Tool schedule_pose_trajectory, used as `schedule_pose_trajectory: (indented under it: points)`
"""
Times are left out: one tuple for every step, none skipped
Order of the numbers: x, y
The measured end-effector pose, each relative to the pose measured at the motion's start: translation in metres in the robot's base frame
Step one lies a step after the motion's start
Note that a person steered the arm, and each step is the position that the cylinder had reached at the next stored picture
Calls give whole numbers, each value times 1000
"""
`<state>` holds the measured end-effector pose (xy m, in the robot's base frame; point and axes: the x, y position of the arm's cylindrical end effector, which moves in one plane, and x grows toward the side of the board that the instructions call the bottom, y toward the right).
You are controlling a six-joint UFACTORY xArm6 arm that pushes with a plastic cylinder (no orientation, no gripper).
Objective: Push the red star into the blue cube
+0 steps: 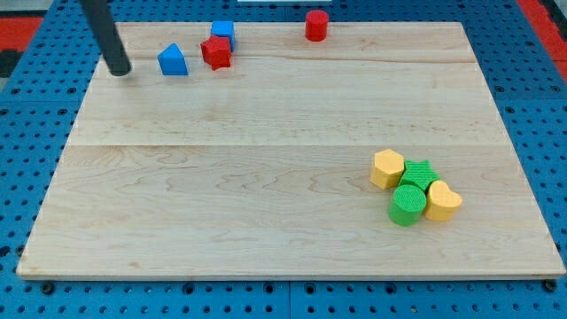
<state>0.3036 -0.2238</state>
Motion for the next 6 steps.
schedule_pose_trajectory:
  points:
    - [-9, 87]
    - [-35, 154]
    - [-37, 152]
    - [-37, 142]
    - [-13, 113]
    - [10, 81]
